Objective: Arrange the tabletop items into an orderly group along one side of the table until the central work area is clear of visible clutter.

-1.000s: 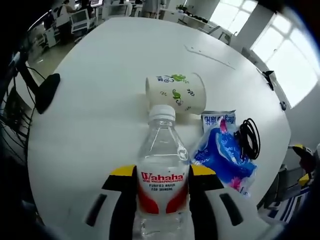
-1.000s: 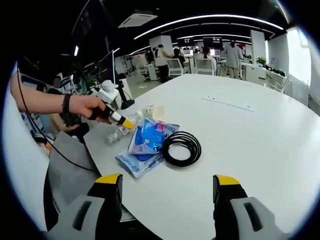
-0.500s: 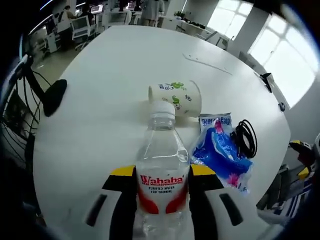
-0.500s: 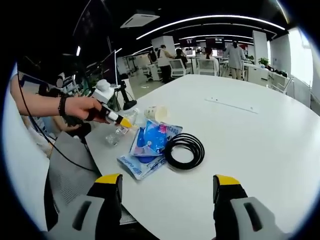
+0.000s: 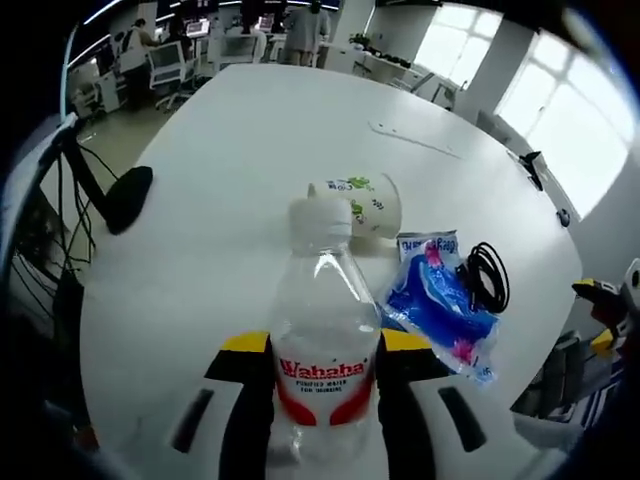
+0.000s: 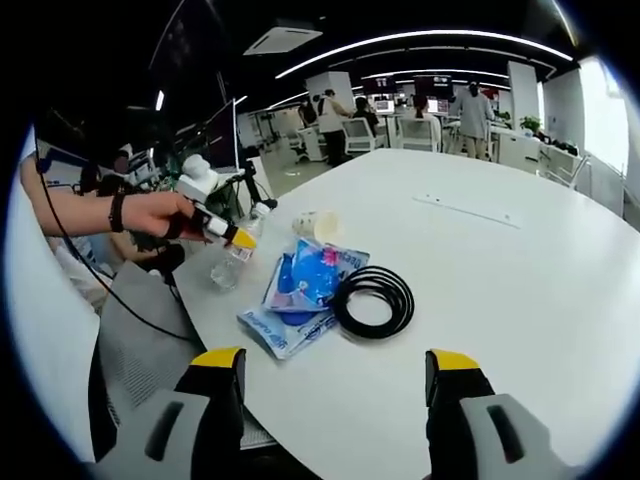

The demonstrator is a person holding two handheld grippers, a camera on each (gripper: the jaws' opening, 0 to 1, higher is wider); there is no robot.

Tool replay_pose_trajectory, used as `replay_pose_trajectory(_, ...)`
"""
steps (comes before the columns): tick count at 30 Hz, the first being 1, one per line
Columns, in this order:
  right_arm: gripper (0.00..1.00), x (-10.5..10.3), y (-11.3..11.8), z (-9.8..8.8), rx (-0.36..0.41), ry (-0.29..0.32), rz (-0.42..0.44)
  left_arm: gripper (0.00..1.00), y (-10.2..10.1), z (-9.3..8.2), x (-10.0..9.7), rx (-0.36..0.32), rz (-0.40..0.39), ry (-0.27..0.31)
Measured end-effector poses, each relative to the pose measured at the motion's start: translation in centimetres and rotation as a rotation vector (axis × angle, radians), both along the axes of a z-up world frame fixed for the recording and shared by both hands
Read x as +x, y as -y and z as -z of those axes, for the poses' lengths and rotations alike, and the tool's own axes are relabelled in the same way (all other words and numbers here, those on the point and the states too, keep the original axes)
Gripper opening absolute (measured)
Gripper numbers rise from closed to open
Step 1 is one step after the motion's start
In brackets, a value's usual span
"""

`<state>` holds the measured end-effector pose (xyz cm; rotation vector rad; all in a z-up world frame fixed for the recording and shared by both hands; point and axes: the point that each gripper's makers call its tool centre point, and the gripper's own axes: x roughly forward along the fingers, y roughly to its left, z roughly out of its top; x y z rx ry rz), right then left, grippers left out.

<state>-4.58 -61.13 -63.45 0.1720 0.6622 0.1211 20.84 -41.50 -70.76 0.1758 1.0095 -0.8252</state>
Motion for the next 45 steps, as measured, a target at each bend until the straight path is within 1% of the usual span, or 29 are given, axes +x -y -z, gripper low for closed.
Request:
replay_pose_trajectory(3, 0.75, 0.1, 0.0, -0.1, 0.000, 0.002, -0.002, 0.39, 0.0, -0.8, -0.4, -0.011, 0.007, 0.024)
replay_pose_trajectory(6, 0.75, 0.1, 0.1, -0.2, -0.002, 0.006, 0.000, 0.39, -0.3, -1.3, -1.0, -0.009, 0.017, 0.035)
replay_pose_trajectory(10, 0.75, 0.1, 0.2, 0.0, 0.000, 0.005, -0.001, 0.39, -0.7, -1.4, -0.8, -0.013, 0.020, 0.048)
replay_pose_trajectory(15, 0.74, 0.0, 0.1, 0.1, 0.002, 0.003, -0.002, 0.39, -1.3, -1.8, -1.1, -0.024, 0.018, 0.062)
replay_pose_trajectory(16, 0.74, 0.0, 0.1, 0.2, 0.002, 0.002, -0.003, 0.39, -1.4, -1.7, -0.9, -0.027, 0.015, 0.064)
replay_pose_trajectory(18, 0.74, 0.0, 0.0, 0.3, 0.007, 0.001, -0.004, 0.38, -1.8, -1.9, -1.1, -0.035, 0.010, 0.069)
replay_pose_trajectory(22, 0.73, 0.2, -0.2, 0.3, 0.009, 0.001, -0.012, 0.39, -2.3, -1.9, -0.8, -0.045, 0.009, 0.073)
replay_pose_trajectory(24, 0.73, 0.3, -0.3, 0.3, 0.008, 0.002, -0.017, 0.38, -2.6, -2.1, -1.2, -0.048, 0.006, 0.078)
replay_pose_trajectory(29, 0.73, 0.6, -0.4, 0.2, 0.007, 0.005, -0.024, 0.38, -3.1, -2.3, -1.8, -0.046, 0.016, 0.117)
replay_pose_trajectory(31, 0.74, 0.7, -0.4, 0.2, 0.007, 0.004, -0.028, 0.38, -3.1, -2.3, -1.5, -0.047, 0.020, 0.127)
replay_pose_trajectory(40, 0.73, 0.7, -0.5, 0.3, 0.010, 0.003, -0.033, 0.39, -3.9, -2.8, -3.3, -0.056, 0.018, 0.164)
replay_pose_trajectory(45, 0.73, 0.8, -0.5, 0.2, 0.010, 0.007, -0.032, 0.39, -4.7, -2.8, -4.2, -0.030, 0.055, 0.216)
